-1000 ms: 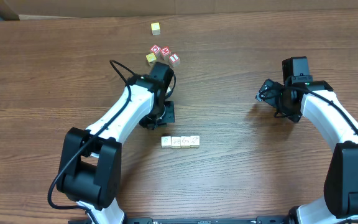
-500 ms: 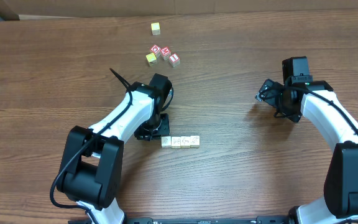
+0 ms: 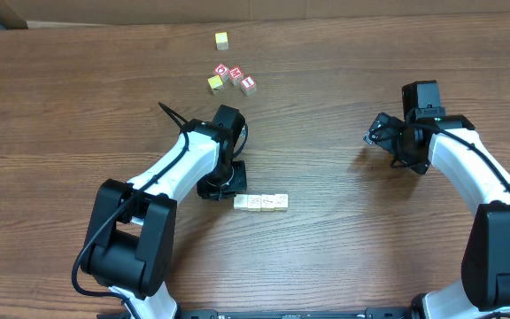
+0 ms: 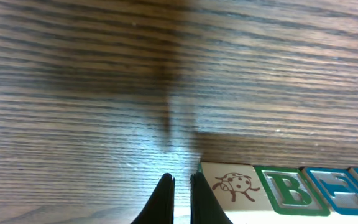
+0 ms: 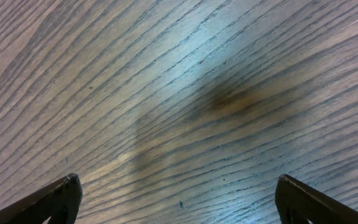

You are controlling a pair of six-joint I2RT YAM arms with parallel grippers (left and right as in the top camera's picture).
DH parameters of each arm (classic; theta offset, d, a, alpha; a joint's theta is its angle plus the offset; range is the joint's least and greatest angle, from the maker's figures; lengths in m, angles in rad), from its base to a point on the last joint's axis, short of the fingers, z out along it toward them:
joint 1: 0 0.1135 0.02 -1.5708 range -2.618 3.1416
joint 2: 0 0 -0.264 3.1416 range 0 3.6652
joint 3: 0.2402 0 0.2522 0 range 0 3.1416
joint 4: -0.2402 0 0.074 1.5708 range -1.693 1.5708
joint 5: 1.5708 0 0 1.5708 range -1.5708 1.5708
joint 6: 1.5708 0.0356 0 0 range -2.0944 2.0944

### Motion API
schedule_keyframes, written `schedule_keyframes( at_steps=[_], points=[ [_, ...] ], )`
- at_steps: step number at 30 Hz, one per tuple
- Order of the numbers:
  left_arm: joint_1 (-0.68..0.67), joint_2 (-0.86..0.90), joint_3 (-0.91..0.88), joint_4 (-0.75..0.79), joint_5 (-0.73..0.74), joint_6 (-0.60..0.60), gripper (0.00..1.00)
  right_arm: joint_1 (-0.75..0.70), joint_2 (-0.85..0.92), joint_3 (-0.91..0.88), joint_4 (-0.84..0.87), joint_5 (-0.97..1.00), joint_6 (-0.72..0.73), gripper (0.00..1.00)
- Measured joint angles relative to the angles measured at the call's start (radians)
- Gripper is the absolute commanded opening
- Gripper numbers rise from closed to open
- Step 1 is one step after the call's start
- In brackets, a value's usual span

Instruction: Flip 5 blocks

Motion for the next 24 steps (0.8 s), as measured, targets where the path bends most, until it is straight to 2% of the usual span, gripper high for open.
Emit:
schedule_keyframes(
  at_steps=[12,24],
  points=[
    [0.029,0.000,0.012,-0.066,-0.072,0.000,0.04,0.000,0.000,0.000,0.000,-0.001,0.000,1.00],
    [0.277,-0.031,0.083,-0.096,-0.092,0.015,0.04,0.000,0.000,0.000,0.001,0.000,0.000,1.00]
  ],
)
